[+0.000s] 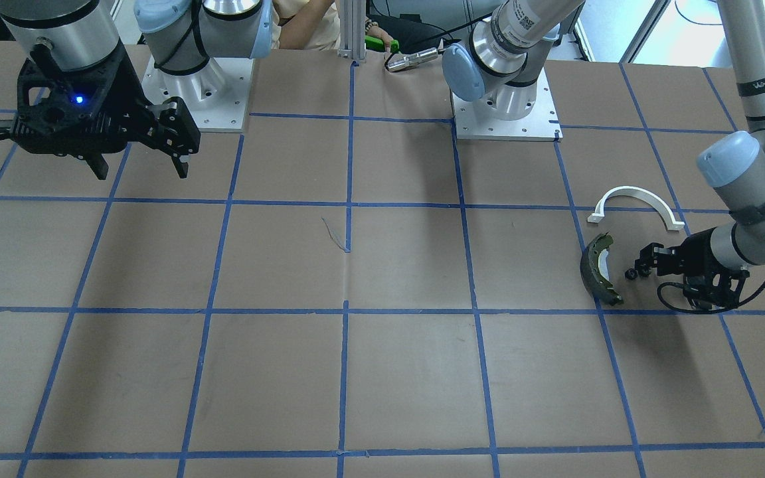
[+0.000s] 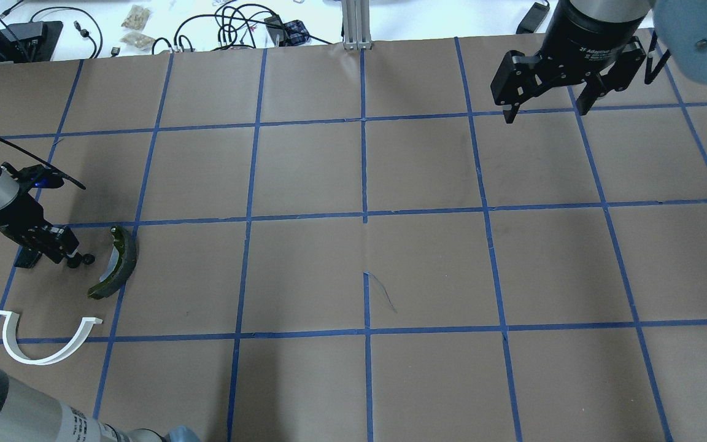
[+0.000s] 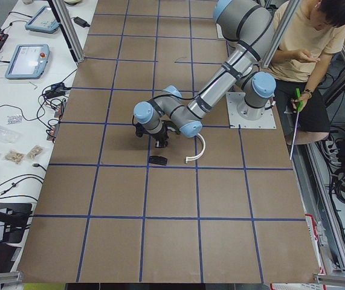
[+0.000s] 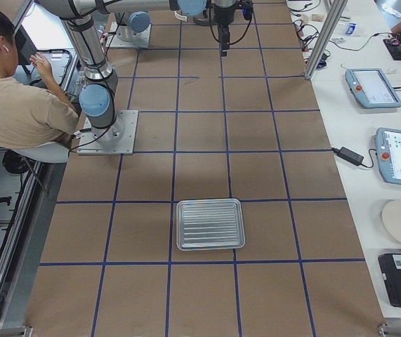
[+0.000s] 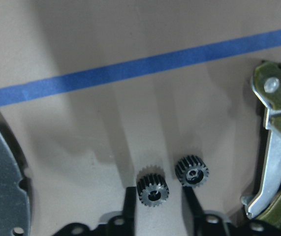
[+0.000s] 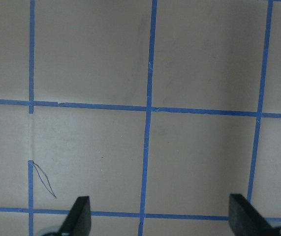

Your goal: Place bearing gear from tray to pile

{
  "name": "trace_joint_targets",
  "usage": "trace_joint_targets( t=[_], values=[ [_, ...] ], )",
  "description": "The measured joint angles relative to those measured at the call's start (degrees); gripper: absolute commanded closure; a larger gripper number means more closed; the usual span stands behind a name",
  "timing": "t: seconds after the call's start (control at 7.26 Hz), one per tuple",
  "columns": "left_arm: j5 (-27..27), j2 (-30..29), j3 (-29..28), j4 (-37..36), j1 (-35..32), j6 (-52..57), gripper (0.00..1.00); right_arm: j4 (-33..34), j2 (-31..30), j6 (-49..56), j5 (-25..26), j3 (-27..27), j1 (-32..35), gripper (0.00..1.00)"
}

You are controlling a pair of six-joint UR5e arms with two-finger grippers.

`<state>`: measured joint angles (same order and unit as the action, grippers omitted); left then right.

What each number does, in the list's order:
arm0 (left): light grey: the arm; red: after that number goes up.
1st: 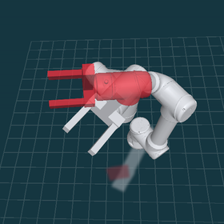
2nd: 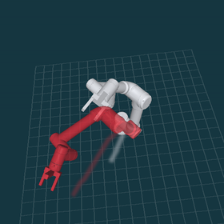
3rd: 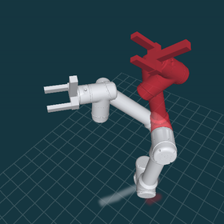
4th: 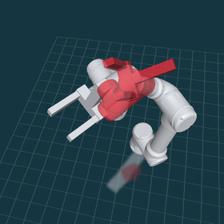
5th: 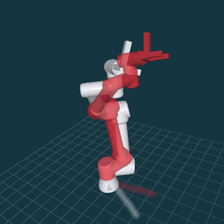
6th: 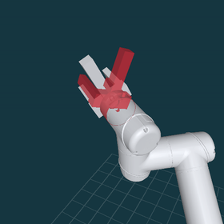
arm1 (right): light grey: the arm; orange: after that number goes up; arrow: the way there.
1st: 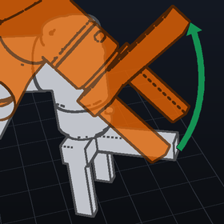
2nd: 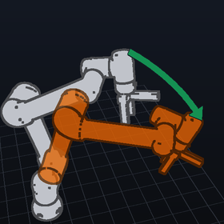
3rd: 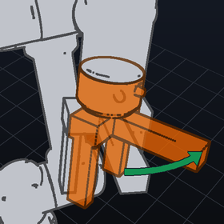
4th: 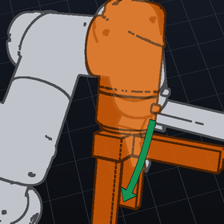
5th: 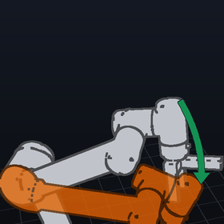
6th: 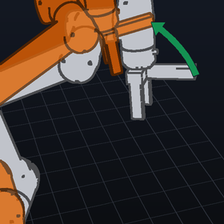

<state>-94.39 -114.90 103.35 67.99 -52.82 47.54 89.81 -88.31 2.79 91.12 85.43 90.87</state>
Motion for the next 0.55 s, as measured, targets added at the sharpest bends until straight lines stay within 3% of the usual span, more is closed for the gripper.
trace_joint_targets(
  t=[0.28,0.55],
  values=[
    [0.0,1.4,-1.7,1.6,-0.9,-1.2,0.0,0.0,0.0,-0.1,0.0,0.0,0.0,0.0],
    [0.7,4.1,-8.1,9.5,-3.9,-7.5,0.0,0.0,0.0,0.0,0.0,0.0,0.0,0.0]
  ],
)
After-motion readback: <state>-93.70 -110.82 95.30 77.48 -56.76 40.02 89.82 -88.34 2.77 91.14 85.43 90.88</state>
